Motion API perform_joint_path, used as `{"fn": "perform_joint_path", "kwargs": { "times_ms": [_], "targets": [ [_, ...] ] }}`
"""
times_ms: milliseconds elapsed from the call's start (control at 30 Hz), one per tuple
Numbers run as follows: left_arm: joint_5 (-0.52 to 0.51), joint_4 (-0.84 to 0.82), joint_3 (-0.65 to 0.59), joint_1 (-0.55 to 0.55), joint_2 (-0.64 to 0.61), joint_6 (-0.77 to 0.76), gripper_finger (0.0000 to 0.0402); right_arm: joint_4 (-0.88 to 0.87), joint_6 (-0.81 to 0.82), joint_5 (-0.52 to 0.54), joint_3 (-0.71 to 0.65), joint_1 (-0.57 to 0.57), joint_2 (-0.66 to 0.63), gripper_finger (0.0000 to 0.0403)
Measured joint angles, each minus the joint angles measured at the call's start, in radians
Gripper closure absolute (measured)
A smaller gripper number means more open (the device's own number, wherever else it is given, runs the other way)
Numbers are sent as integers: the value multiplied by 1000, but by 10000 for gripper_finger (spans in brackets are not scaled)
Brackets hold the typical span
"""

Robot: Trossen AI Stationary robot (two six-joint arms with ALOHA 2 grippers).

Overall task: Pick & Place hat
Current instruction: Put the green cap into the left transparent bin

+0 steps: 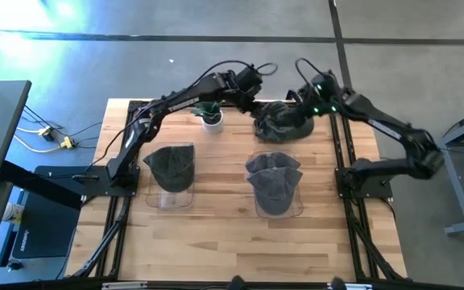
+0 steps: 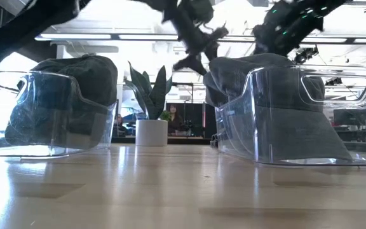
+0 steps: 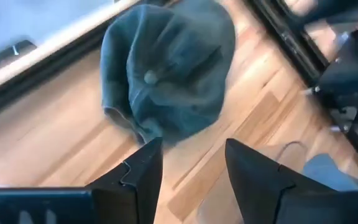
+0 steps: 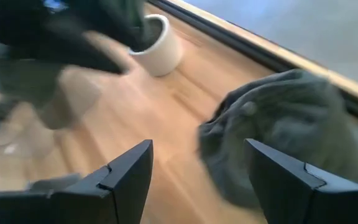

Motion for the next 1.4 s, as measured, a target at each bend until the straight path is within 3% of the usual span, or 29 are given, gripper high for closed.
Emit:
{"fn": "perform_joint_path", "kwargs": {
  "times_ms": [267,433,633,1033,1233,1400],
  "targets": [
    [-136,-253,-9,-95,-77,32,240,-160,-289,32,289,-108,352,158],
    [-211,-345,-6,-149,-96,32,240,-217,-434,37,399,-144,524,158],
    [-286,-407,-3,-190,-115,29,241,-218,-481,36,438,-152,646,158],
    [-351,-471,-6,-207,-121,14,241,-183,-468,38,438,-152,774,161],
    [-392,-477,-11,-239,-121,-2,241,-162,-510,99,411,-153,806,214],
    [-405,-465,-146,-259,-161,-55,241,-148,-534,130,345,-169,807,293]
  ]
}}
